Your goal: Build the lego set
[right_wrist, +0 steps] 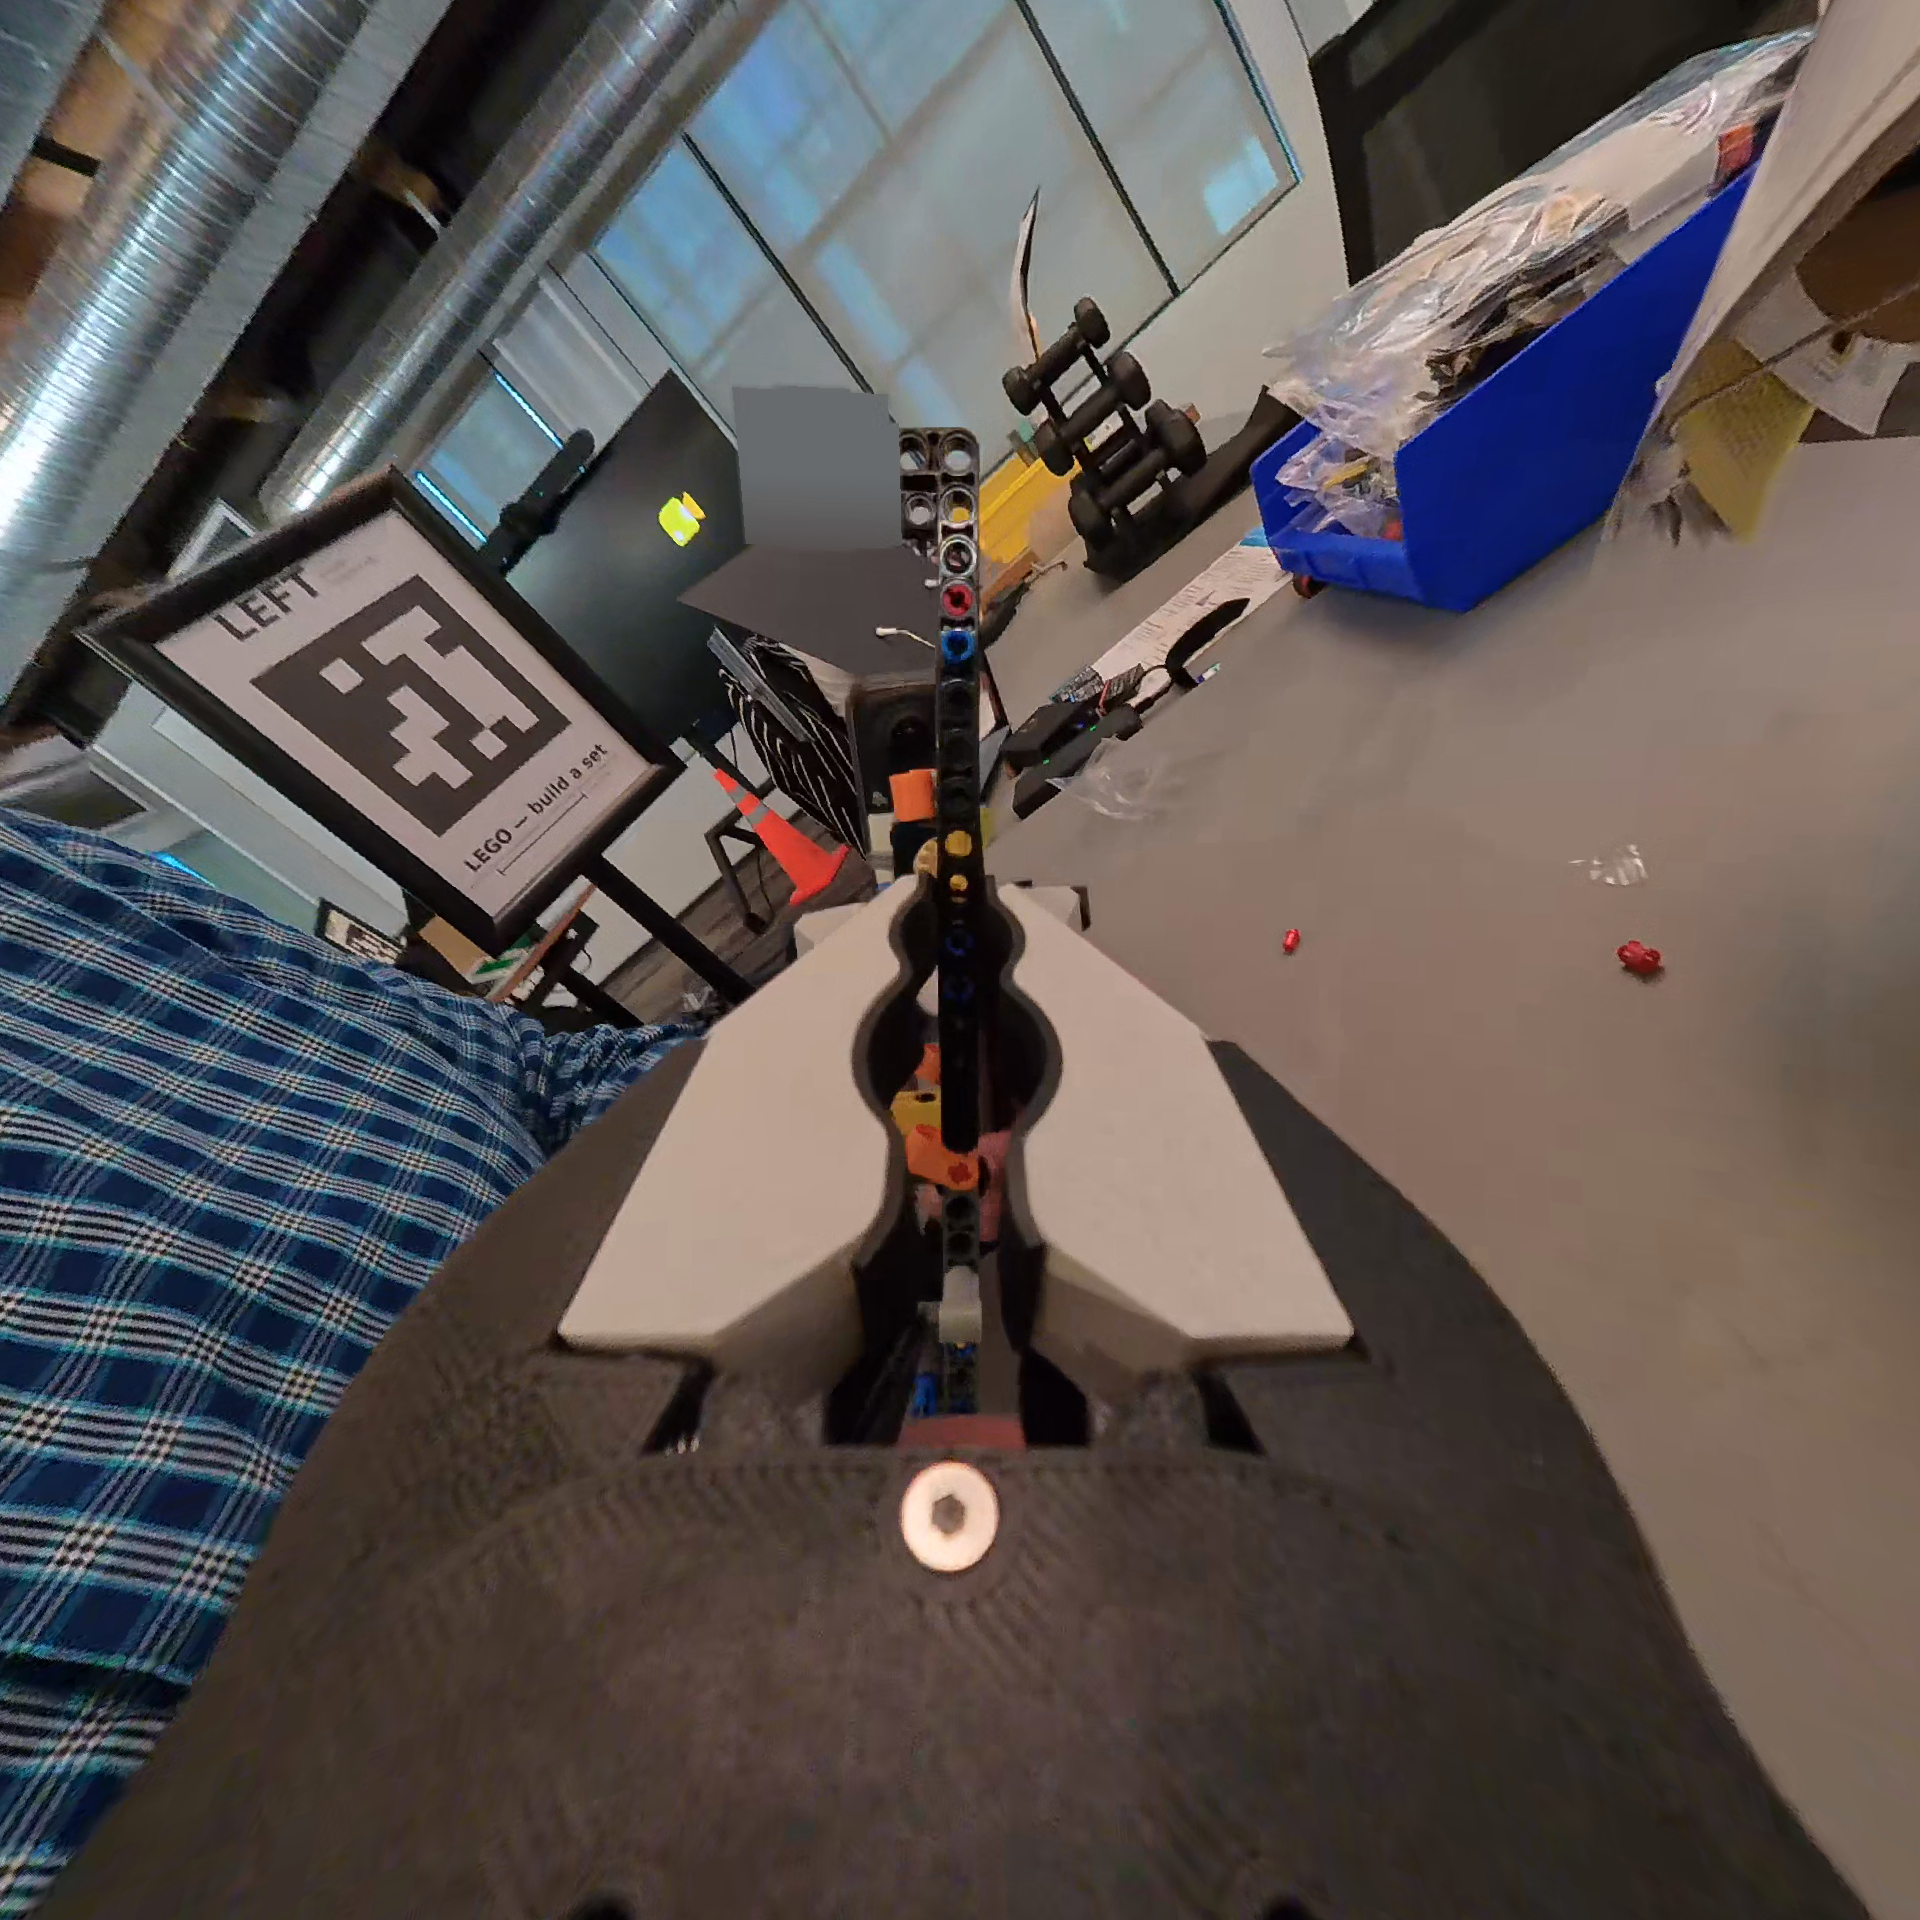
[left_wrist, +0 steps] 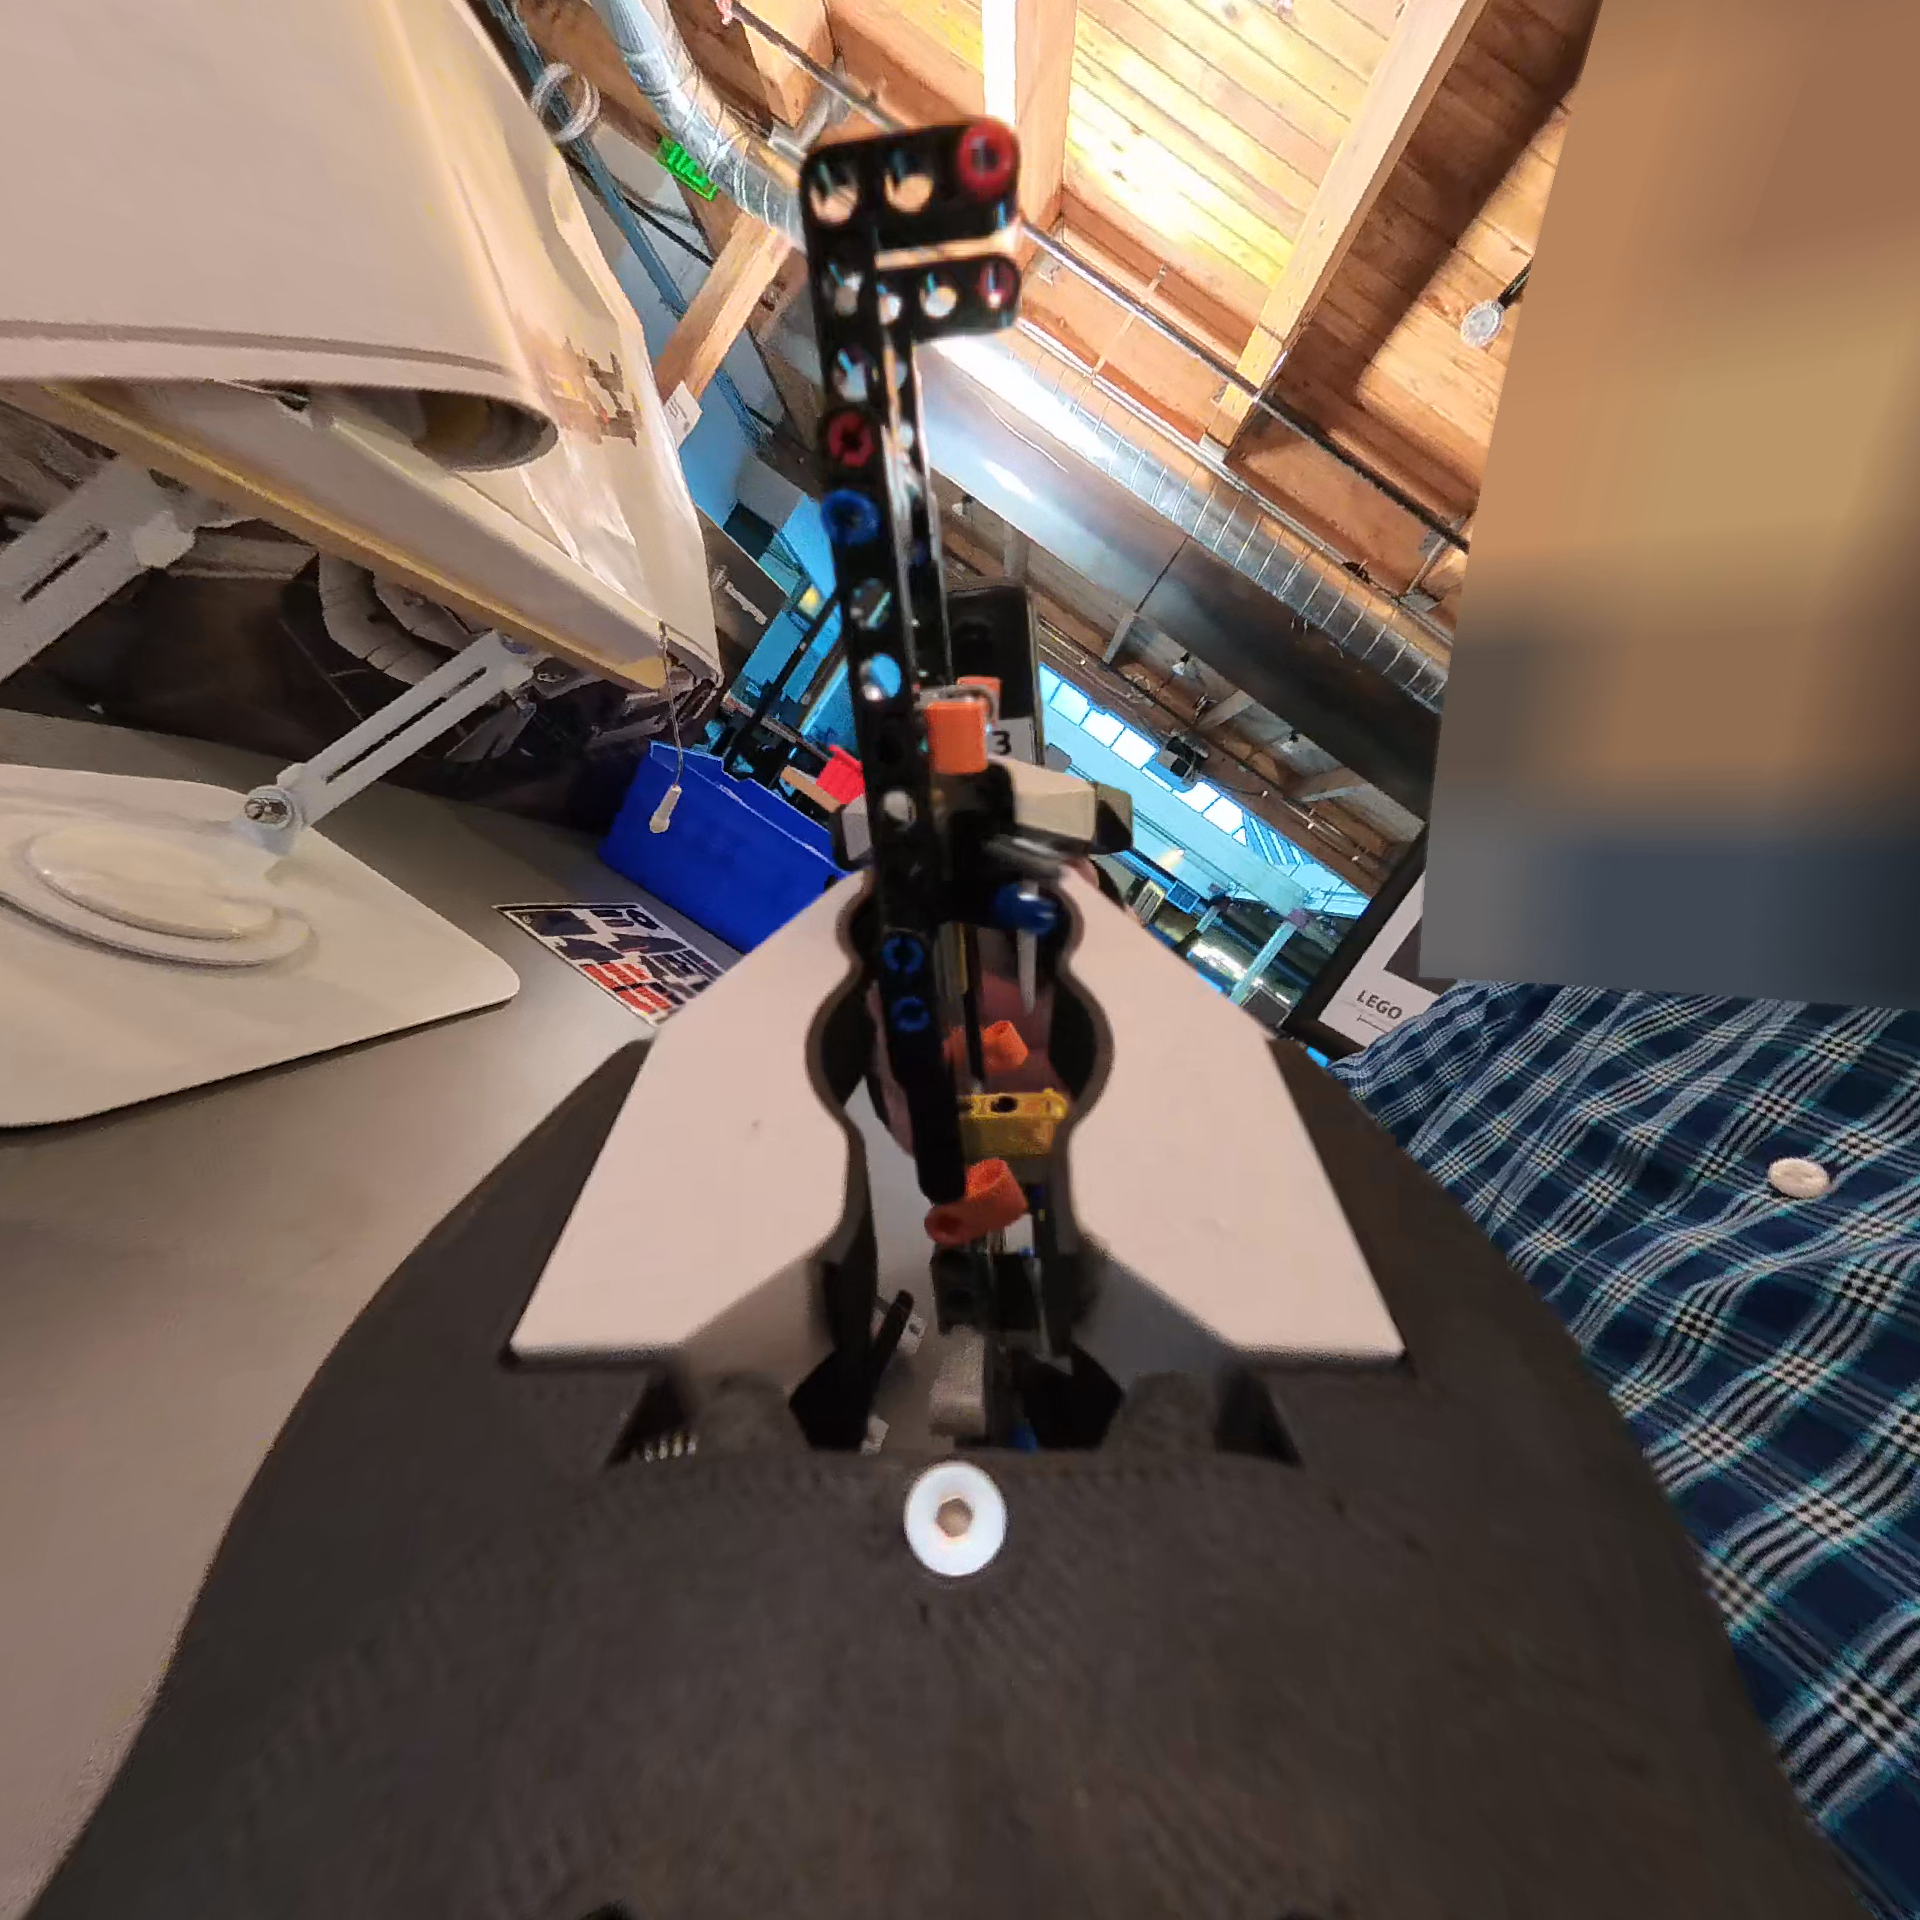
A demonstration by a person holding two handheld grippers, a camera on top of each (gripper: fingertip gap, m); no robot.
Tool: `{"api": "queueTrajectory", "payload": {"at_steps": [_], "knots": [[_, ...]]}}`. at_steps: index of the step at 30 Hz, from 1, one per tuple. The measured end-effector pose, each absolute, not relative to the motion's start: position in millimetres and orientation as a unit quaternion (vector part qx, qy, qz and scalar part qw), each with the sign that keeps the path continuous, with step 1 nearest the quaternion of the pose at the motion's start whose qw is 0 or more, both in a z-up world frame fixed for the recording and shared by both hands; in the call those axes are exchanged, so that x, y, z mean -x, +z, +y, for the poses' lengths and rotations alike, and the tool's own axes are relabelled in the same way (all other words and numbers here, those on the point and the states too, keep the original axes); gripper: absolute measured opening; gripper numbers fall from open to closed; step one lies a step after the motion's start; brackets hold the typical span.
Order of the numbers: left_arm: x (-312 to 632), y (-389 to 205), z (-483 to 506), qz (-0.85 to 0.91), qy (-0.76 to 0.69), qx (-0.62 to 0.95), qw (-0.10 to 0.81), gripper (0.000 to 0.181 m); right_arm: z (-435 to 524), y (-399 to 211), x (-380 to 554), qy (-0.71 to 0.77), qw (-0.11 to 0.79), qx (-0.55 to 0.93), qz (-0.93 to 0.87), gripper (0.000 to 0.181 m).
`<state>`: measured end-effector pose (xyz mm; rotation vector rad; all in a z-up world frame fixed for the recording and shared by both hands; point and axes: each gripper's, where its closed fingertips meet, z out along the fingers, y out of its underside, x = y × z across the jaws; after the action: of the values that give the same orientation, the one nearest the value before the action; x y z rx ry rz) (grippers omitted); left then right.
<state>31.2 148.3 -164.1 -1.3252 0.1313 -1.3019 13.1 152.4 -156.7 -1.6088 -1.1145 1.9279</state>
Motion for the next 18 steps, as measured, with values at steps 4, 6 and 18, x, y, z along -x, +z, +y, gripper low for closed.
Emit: {"api": "queueTrajectory", "payload": {"at_steps": [4, 6, 18], "knots": [[-35.0, -165.2, 151.8, 0.053, -0.561, 0.573, 0.595, 0.016, 150.9, -158.9, -12.6, 0.701, 0.182, 0.571, -0.387, 0.005], [-34.2, -166.5, 152.9, 0.052, -0.559, 0.572, 0.597, 0.014, 151.1, -158.6, -12.7, 0.699, 0.186, 0.570, -0.390, 0.005], [-37.3, -166.7, 149.0, 0.045, -0.573, 0.578, 0.579, 0.011, 151.5, -154.8, -11.8, 0.710, 0.197, 0.556, -0.384, 0.004]]}}
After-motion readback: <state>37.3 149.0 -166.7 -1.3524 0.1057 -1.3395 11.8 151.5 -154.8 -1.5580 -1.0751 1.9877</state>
